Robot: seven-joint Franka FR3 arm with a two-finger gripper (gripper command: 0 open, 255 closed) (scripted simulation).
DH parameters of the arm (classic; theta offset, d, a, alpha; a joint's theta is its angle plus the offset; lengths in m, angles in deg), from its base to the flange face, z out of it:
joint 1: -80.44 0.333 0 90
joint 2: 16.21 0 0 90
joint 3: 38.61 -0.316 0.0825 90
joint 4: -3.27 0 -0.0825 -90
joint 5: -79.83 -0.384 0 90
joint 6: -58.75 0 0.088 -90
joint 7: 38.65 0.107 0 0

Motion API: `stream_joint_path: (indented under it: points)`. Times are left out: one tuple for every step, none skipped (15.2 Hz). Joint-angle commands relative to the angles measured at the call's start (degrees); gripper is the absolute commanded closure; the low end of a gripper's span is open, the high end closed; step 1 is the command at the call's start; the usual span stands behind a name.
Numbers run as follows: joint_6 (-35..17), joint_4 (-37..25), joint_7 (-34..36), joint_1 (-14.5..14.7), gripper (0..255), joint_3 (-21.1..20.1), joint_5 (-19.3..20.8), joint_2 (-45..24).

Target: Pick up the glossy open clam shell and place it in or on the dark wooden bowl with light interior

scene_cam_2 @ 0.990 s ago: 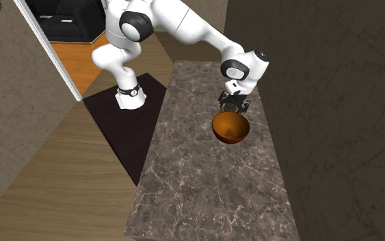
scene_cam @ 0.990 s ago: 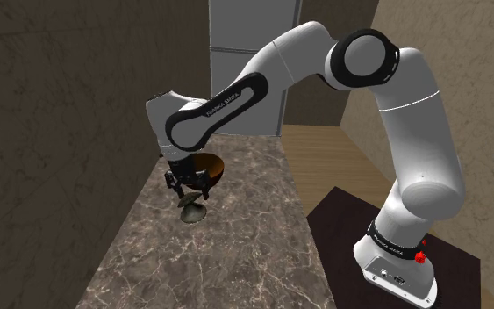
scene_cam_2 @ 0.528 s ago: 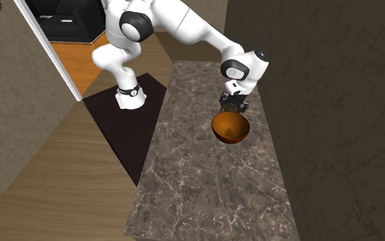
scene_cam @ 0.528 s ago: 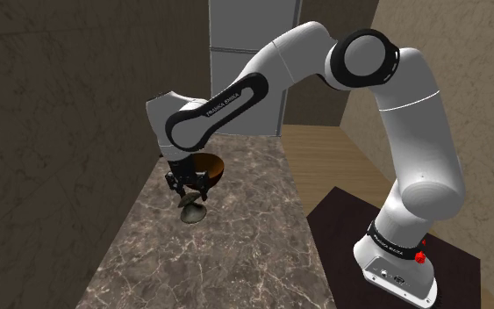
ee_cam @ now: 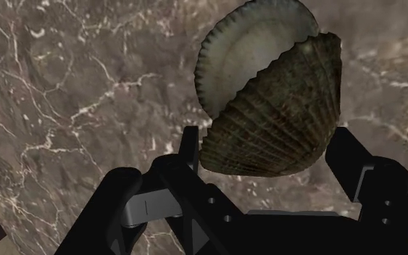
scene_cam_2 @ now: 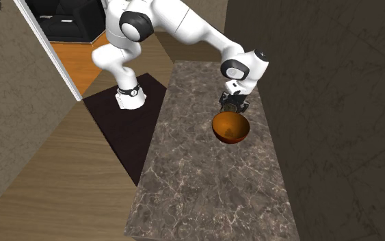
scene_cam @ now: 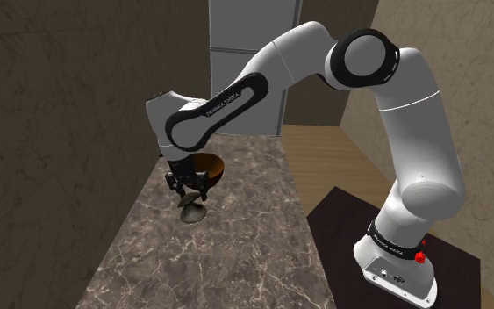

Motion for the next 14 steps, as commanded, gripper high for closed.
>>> stream_joint_path:
  points:
    - [0.57, -0.09, -0.12, -0.10, 255, -0.14, -0.22, 0.39]
    - [1.11, -0.23, -0.22, -0.19, 255, -0.29, -0.43, 0.83]
    - [1.66, -0.40, -0.32, -0.28, 255, -0.43, -0.63, 1.24]
    - [2.22, -0.58, -0.42, -0.36, 255, -0.57, -0.84, 1.66]
    - [2.77, -0.77, -0.51, -0.44, 255, -0.70, -1.05, 2.06]
    - [3.34, -0.97, -0.61, -0.52, 255, -0.83, -1.25, 2.46]
    - [3.91, -1.18, -0.70, -0.60, 255, -0.96, -1.45, 2.85]
    - [4.48, -1.41, -0.80, -0.67, 255, -1.08, -1.64, 3.23]
    - [5.06, -1.66, -0.89, -0.73, 255, -1.21, -1.84, 3.61]
    - [5.64, -1.91, -0.98, -0.80, 255, -1.32, -2.03, 3.97]
    - [6.23, -2.19, -1.07, -0.86, 255, -1.44, -2.21, 4.33]
    - [6.83, -2.47, -1.16, -0.91, 255, -1.55, -2.39, 4.68]
    - [7.43, -2.77, -1.25, -0.96, 255, -1.65, -2.57, 5.01]
    - [8.03, -3.09, -1.33, -1.01, 255, -1.76, -2.75, 5.34]
